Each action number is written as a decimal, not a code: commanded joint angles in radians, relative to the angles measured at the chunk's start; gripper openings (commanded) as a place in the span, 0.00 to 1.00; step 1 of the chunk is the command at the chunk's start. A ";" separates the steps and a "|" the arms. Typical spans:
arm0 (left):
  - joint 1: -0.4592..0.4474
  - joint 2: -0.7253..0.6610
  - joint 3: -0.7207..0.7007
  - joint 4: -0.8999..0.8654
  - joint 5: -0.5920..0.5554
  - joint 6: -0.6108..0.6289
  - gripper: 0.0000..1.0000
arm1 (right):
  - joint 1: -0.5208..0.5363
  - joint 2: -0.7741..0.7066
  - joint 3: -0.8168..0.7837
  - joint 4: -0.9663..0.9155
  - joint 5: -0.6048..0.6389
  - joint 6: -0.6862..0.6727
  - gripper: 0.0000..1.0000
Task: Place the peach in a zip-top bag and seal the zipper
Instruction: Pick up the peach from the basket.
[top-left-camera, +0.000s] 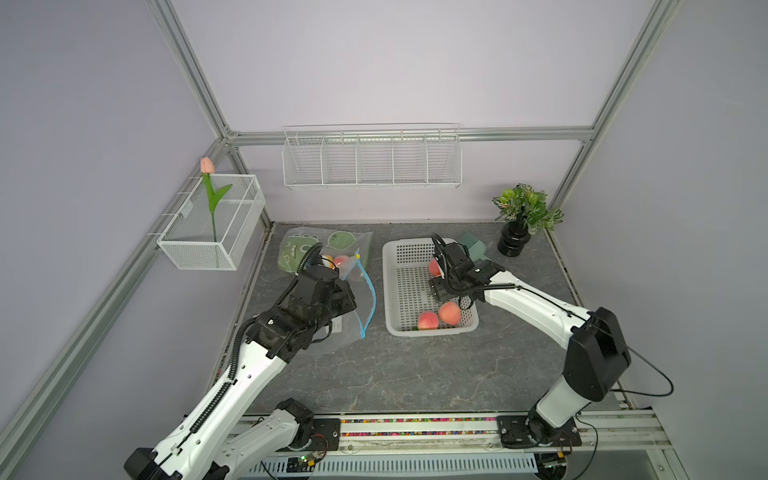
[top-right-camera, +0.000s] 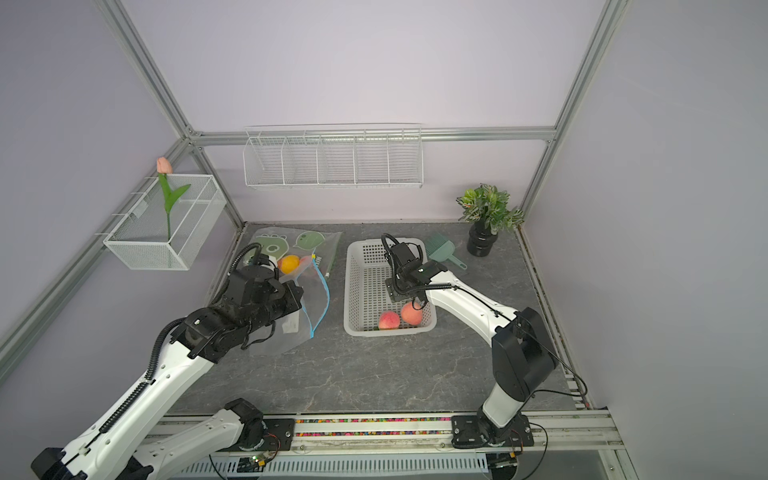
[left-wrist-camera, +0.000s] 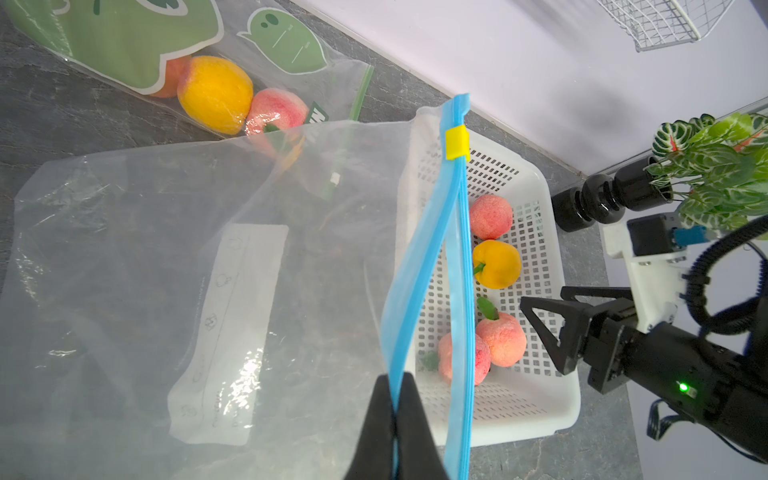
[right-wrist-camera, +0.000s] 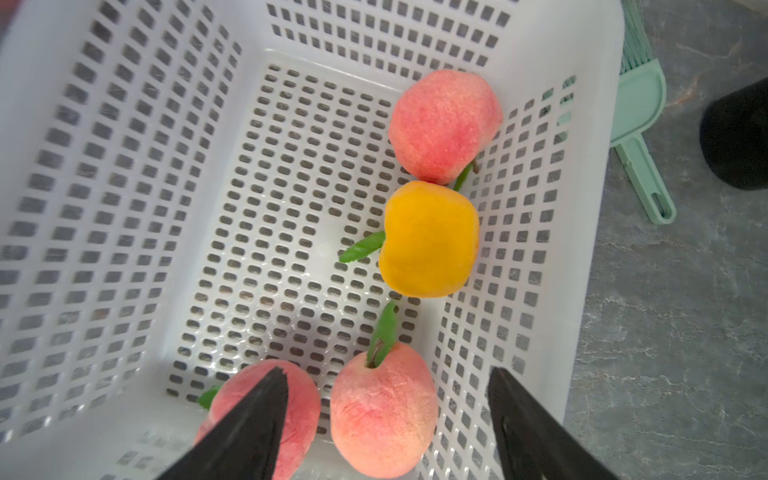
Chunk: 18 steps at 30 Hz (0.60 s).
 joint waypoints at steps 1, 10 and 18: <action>-0.001 -0.001 -0.007 0.012 -0.007 0.003 0.00 | -0.020 0.054 0.018 0.021 -0.003 0.060 0.79; -0.001 -0.001 -0.007 0.012 -0.009 0.007 0.00 | -0.042 0.210 0.121 0.027 0.049 0.149 0.81; -0.002 -0.004 -0.005 0.008 -0.012 0.016 0.00 | -0.054 0.277 0.156 0.055 0.137 0.194 0.80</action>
